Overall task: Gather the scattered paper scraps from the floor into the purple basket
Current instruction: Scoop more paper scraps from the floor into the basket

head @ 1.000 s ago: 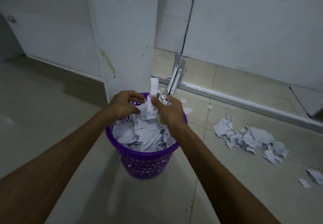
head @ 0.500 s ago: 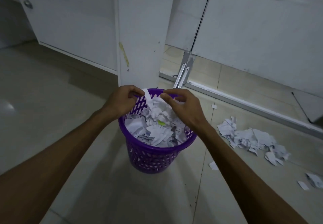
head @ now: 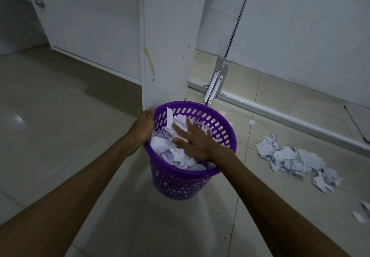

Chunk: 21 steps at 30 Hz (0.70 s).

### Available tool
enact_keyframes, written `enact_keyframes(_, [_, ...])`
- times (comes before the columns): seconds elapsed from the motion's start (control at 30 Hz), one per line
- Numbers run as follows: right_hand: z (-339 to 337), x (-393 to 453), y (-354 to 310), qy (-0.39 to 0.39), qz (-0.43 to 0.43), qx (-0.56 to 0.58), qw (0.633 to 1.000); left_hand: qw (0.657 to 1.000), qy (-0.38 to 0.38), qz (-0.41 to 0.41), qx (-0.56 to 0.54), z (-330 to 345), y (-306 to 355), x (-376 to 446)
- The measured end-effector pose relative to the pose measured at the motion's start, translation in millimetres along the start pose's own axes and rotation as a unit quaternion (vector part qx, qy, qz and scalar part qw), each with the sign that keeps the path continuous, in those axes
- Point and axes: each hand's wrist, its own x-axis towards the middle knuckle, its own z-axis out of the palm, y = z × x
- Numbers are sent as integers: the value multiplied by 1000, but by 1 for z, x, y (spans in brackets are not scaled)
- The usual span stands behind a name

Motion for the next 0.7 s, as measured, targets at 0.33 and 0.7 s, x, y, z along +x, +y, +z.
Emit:
enact_keyframes(0.33, [43, 53, 26, -207, -30, -233, 950, 997, 66, 47, -15, 10, -16, 4])
enact_keyframes(0.7, [-23, -5, -2, 17, 14, 115, 993, 995, 83, 36, -31, 11, -17, 4])
